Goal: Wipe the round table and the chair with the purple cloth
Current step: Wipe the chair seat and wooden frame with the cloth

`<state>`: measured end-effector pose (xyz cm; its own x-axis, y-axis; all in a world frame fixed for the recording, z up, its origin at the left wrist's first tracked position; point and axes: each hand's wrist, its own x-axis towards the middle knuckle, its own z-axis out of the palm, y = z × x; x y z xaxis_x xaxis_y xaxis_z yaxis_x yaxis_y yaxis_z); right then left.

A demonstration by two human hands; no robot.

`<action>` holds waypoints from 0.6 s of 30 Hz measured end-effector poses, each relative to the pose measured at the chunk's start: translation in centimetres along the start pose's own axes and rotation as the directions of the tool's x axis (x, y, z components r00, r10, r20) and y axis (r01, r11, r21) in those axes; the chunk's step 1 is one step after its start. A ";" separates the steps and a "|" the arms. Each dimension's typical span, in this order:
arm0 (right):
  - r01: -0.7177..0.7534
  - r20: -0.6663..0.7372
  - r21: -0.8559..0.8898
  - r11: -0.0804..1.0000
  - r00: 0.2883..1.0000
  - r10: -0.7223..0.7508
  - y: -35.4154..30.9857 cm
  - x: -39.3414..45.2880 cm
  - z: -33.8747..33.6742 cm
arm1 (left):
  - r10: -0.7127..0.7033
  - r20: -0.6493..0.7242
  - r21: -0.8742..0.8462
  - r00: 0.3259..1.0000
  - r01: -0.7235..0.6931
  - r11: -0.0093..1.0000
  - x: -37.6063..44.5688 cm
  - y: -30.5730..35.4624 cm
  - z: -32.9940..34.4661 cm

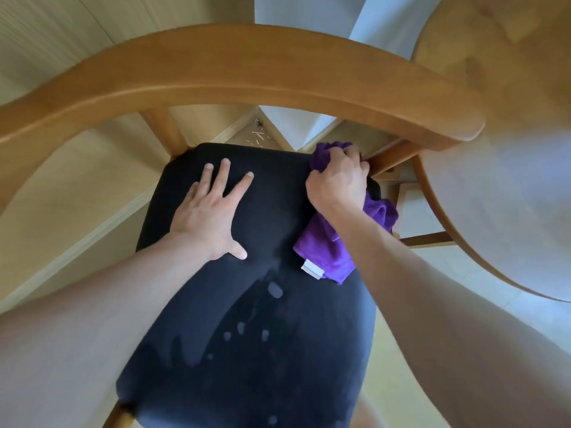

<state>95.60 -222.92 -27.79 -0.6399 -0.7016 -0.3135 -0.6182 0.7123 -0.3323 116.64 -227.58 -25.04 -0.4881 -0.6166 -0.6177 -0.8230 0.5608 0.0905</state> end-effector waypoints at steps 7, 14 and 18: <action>0.463 0.264 -0.106 0.880 0.866 -0.424 2.5 -10.4 1.0 | -0.019 -0.009 -0.038 1.000 0.018 0.999 0.2 0.2 0.4; 0.325 0.072 0.157 0.933 0.938 -0.339 2.8 -7.4 -1.9 | -0.016 0.002 -0.074 1.000 0.016 0.997 -0.1 0.0 0.5; 0.064 -0.045 0.090 0.994 0.997 -0.060 1.3 -0.3 -2.8 | -0.009 -0.007 -0.098 1.000 0.009 0.995 -0.1 -0.1 0.6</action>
<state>93.72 -221.70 -25.67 -0.6214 -0.7417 -0.2526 -0.6141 0.6612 -0.4308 116.95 -227.26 -25.51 -0.4823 -0.6257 -0.6131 -0.8518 0.4983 0.1616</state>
